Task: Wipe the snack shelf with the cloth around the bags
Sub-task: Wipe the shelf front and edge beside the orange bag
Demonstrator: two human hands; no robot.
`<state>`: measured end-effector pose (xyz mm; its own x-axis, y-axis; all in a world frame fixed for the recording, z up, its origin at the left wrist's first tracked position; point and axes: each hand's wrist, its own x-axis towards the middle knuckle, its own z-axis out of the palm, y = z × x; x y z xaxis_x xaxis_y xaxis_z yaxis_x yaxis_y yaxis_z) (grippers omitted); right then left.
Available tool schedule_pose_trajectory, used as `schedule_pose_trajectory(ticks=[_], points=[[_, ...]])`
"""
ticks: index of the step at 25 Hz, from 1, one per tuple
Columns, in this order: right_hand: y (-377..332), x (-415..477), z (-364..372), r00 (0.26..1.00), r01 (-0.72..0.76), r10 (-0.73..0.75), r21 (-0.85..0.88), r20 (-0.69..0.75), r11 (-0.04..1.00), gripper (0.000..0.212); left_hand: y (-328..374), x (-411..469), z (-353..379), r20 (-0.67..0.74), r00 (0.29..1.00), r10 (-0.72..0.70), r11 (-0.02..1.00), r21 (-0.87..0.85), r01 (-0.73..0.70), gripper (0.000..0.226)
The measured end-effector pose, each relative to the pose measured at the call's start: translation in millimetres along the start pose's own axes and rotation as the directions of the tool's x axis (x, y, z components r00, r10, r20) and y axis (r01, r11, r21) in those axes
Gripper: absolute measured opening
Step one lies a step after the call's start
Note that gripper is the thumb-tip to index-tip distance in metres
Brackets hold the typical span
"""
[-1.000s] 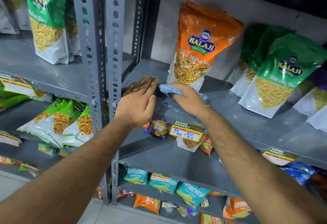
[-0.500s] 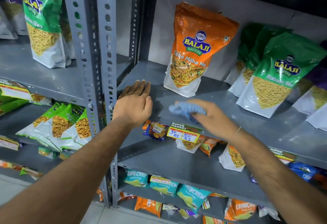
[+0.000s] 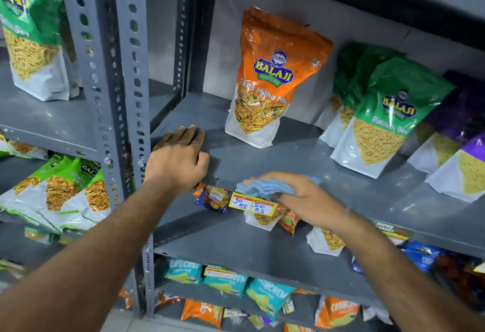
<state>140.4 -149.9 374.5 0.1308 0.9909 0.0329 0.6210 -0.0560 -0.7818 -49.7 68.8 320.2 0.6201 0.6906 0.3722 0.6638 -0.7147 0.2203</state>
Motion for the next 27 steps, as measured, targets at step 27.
schedule_pose_trajectory(ticks=[27], points=[[1.5,-46.0,-9.7,0.721,-0.215,0.039,-0.170,-0.692,0.962,0.031,64.8,-18.2,-12.2,-0.097,0.980,0.172,0.962,-0.198,-0.188,0.076]])
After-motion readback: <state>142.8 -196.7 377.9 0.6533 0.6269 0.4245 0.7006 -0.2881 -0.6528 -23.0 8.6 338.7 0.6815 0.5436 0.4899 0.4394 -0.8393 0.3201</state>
